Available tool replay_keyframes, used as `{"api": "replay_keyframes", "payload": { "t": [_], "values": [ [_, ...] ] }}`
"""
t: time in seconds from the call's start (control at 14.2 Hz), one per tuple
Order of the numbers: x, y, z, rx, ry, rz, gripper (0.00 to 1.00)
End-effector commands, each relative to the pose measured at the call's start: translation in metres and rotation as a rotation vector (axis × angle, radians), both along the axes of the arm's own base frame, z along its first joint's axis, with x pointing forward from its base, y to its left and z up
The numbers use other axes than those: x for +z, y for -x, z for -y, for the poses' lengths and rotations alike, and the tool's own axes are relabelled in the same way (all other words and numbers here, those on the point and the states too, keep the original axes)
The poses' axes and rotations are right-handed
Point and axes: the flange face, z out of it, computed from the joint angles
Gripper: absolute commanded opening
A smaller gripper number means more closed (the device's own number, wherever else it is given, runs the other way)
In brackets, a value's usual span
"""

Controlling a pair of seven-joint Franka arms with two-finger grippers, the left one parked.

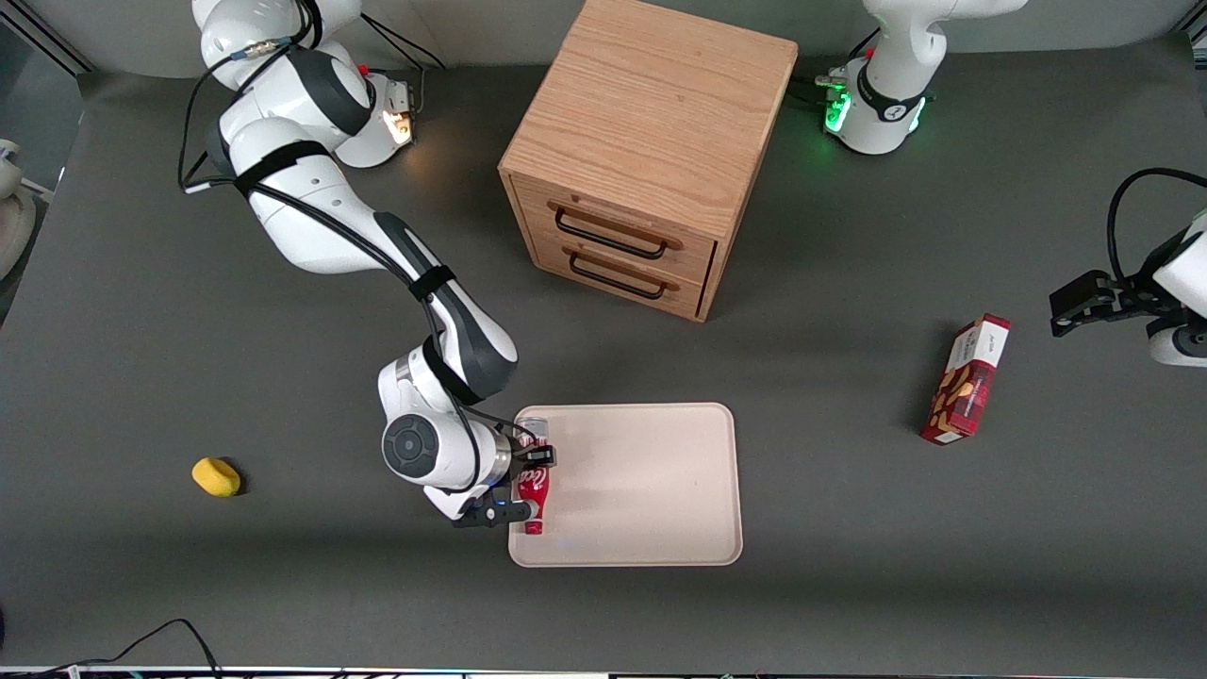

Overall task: Place coke bottle on tray
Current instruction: 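Carry the bottle over the white tray and stand it upright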

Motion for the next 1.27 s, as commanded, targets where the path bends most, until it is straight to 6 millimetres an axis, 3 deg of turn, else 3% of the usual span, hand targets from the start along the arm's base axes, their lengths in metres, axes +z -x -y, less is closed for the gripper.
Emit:
{"api": "replay_keyframes", "payload": {
  "t": [0.0, 0.07, 0.14, 1.2],
  "values": [
    [0.007, -0.006, -0.001, -0.023, -0.015, 0.018, 0.37],
    [0.006, -0.007, 0.000, -0.025, -0.015, 0.022, 0.92],
    [0.006, -0.007, -0.001, -0.020, -0.016, 0.024, 1.00],
    [-0.005, -0.004, 0.000, -0.018, -0.007, 0.027, 1.00]
  ]
}}
